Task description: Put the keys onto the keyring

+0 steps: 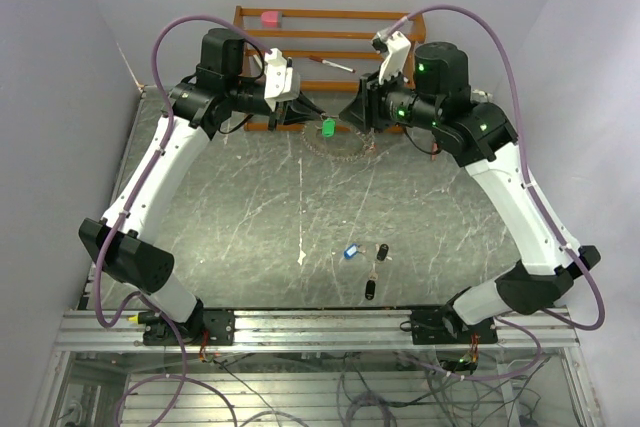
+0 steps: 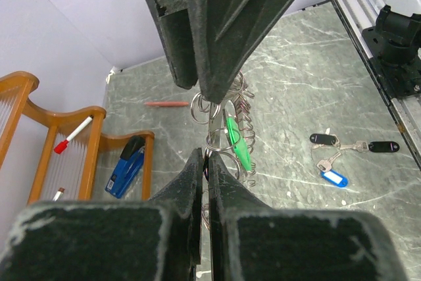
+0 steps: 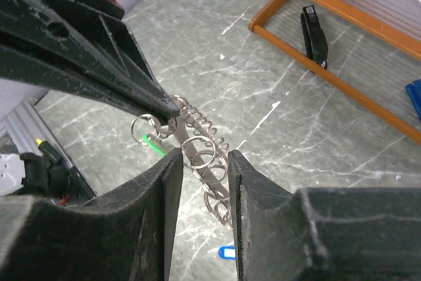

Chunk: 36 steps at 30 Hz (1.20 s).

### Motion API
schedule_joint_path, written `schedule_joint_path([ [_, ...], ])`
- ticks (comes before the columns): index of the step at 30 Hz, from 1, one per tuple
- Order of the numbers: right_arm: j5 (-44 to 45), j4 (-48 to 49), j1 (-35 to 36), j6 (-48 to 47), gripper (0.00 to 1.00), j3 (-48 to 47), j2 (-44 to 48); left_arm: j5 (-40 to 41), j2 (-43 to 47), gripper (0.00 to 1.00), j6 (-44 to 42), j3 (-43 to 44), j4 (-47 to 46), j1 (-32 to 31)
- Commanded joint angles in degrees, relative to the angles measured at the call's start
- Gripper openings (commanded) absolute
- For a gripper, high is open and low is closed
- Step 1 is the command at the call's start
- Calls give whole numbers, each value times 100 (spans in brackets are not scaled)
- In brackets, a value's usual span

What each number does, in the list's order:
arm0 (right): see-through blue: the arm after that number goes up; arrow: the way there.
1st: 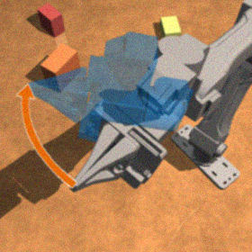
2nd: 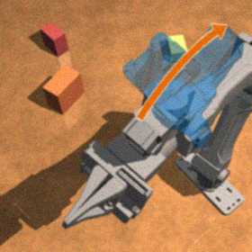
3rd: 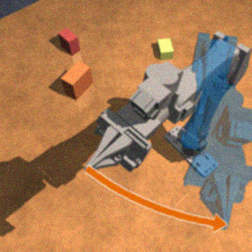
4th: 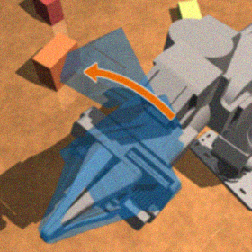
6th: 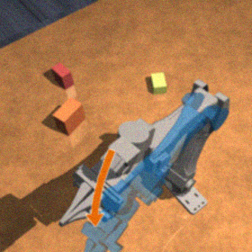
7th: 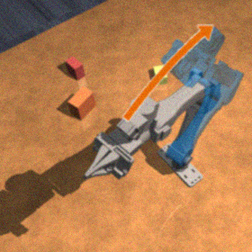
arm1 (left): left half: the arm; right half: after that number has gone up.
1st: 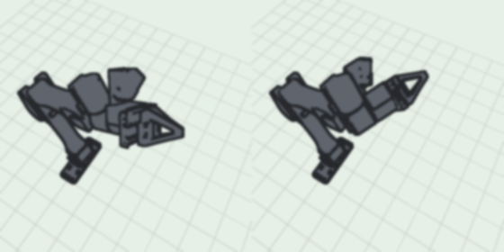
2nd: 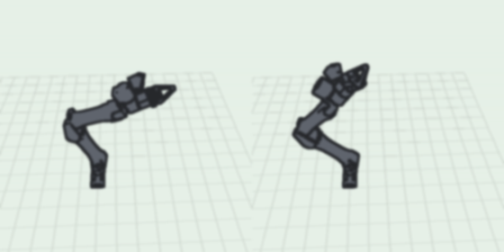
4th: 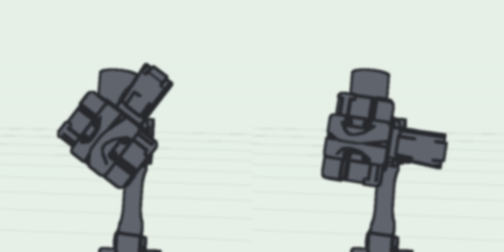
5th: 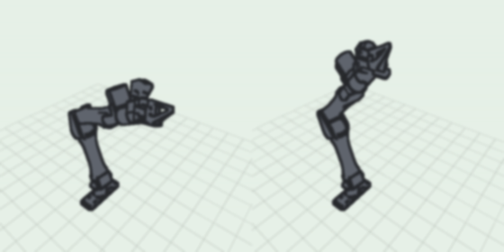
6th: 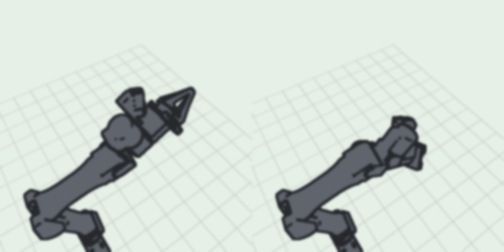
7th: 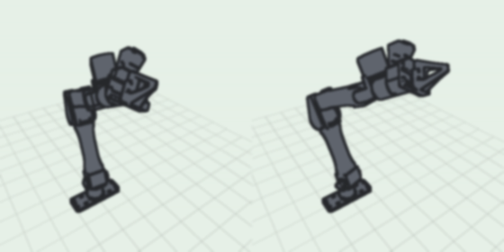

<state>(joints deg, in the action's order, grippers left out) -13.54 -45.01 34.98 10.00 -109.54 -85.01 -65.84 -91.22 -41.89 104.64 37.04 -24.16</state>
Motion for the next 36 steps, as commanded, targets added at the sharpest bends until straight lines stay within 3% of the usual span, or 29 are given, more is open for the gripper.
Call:
schedule_joint_path([
  [1, -222, -183, -25, -302, 34, 19, 287, -259, 5, 7, 14, 92, -258, -36],
  [36, -87, 704, 134, -314, 26, 530, 144, -467, 44, 7, 247, -14, -398, -45],
])
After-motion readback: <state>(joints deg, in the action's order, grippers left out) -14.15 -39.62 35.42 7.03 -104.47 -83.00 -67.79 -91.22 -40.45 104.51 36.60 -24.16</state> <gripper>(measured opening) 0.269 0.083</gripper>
